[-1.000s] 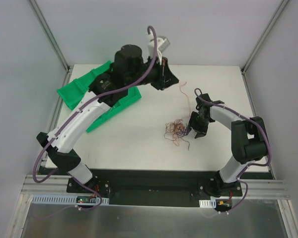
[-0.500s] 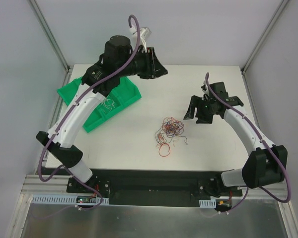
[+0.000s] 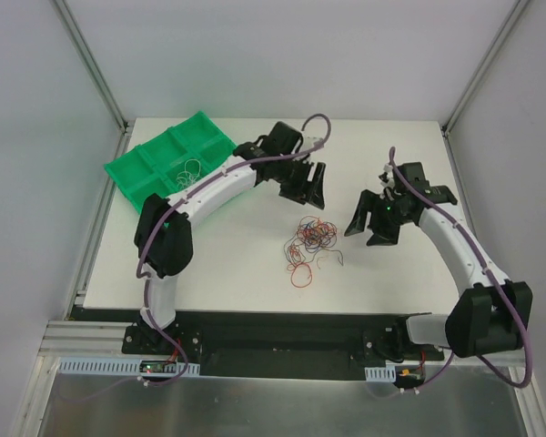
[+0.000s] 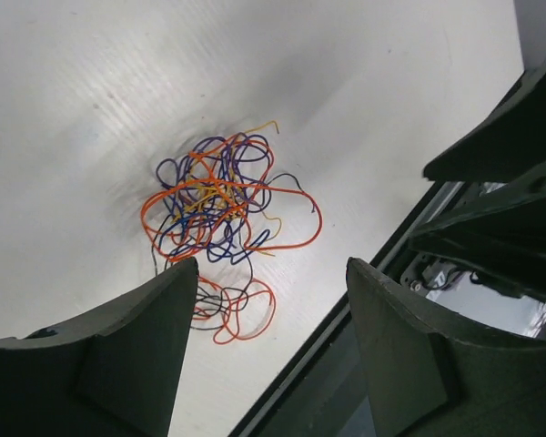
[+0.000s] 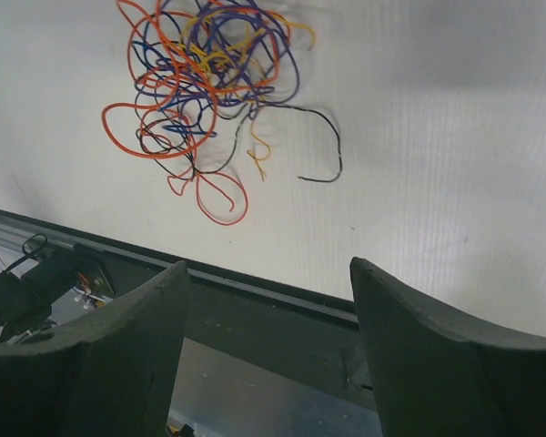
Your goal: Untangle the cables
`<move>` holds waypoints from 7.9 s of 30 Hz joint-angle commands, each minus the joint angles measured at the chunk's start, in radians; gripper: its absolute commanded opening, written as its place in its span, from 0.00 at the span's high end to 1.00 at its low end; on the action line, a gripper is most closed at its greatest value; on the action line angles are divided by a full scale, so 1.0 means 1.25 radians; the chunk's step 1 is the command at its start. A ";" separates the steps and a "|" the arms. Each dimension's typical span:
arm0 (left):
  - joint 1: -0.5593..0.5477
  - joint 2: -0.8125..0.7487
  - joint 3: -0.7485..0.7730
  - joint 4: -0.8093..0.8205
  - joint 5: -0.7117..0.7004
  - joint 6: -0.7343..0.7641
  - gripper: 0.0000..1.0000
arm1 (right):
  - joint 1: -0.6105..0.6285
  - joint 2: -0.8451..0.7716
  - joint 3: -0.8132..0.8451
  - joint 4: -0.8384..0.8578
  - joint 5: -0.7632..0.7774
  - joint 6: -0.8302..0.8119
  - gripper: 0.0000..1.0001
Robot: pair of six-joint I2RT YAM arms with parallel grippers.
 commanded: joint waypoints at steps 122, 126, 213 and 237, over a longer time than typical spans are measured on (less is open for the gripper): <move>-0.025 -0.262 -0.394 0.908 0.189 -0.163 0.19 | 0.007 -0.093 0.616 0.276 -0.122 0.643 1.00; -0.030 -0.211 -0.348 0.893 0.166 -0.158 0.20 | 0.007 -0.084 0.636 0.296 -0.127 0.664 1.00; 0.033 -0.188 -0.517 0.367 0.082 -0.051 0.52 | -0.089 -0.164 0.275 -0.139 0.205 0.117 1.00; 0.051 -0.303 -0.647 0.271 0.041 -0.046 0.53 | 0.330 0.129 -0.056 0.185 0.063 -0.052 0.36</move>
